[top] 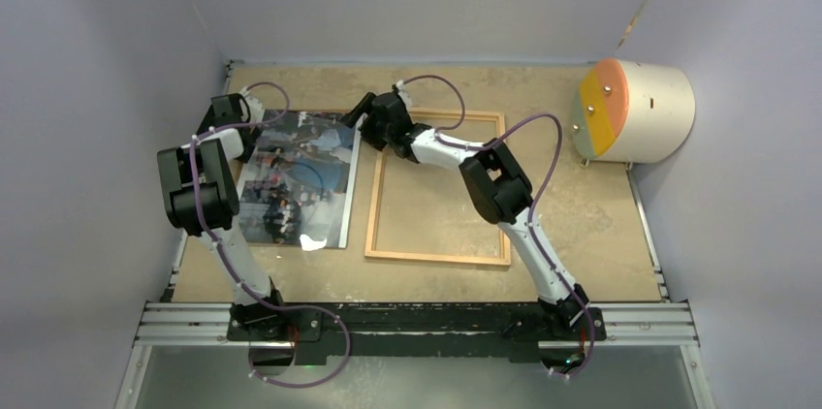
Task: Put the photo into the frame
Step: Pick up the photo frame item at the center of the board.
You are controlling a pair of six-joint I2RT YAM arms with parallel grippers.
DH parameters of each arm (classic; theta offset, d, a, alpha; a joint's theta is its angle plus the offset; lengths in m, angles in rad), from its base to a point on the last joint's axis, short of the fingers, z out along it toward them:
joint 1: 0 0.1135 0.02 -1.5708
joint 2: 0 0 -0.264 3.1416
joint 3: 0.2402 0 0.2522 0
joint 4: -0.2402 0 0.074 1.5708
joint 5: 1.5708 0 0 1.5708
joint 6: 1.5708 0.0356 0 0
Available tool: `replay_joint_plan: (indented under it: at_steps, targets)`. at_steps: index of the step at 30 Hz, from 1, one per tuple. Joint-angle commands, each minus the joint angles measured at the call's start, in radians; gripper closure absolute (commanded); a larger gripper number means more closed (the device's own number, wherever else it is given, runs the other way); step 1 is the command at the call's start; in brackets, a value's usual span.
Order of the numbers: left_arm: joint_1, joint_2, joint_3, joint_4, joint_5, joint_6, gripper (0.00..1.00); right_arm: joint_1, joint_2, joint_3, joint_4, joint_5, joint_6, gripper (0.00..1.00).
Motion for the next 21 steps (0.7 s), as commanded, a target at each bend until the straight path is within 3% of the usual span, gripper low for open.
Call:
replay_joint_plan:
  at_steps: [1,10,15,21]
  targets:
    - [-0.021,0.080,-0.058,-0.146,0.114,-0.009,0.12,0.004,-0.067,-0.057,0.154,-0.082,0.045,0.19]
    - [-0.021,0.082,-0.062,-0.161,0.137,0.001,0.12,0.011,-0.107,-0.058,0.231,-0.128,0.033,0.21]
    - [-0.021,0.081,-0.064,-0.166,0.145,0.002,0.12,0.023,-0.145,-0.069,0.190,-0.101,-0.020,0.21]
    - [-0.022,0.079,-0.068,-0.168,0.147,0.001,0.12,0.040,-0.137,0.004,0.028,-0.053,-0.088,0.21]
